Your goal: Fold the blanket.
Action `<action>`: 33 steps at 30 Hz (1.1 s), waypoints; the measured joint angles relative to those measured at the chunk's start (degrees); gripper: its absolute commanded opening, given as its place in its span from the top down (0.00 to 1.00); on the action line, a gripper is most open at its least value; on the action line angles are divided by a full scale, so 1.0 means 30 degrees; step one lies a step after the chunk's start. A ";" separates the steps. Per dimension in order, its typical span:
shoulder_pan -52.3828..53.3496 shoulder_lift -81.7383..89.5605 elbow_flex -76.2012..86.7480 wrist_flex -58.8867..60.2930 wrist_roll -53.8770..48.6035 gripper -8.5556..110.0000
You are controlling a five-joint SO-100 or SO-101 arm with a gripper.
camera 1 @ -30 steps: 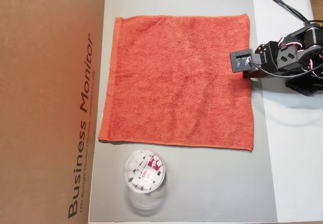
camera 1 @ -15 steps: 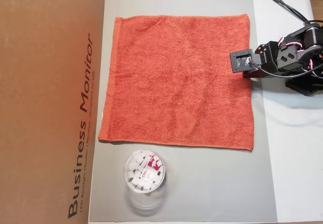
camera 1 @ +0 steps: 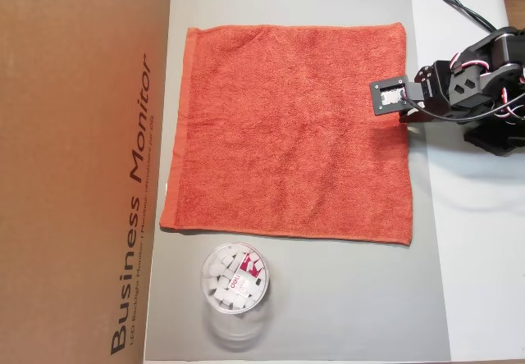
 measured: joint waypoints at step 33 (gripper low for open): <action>-1.0488 -0.2959 -0.8027 0.0000 -0.0205 0.92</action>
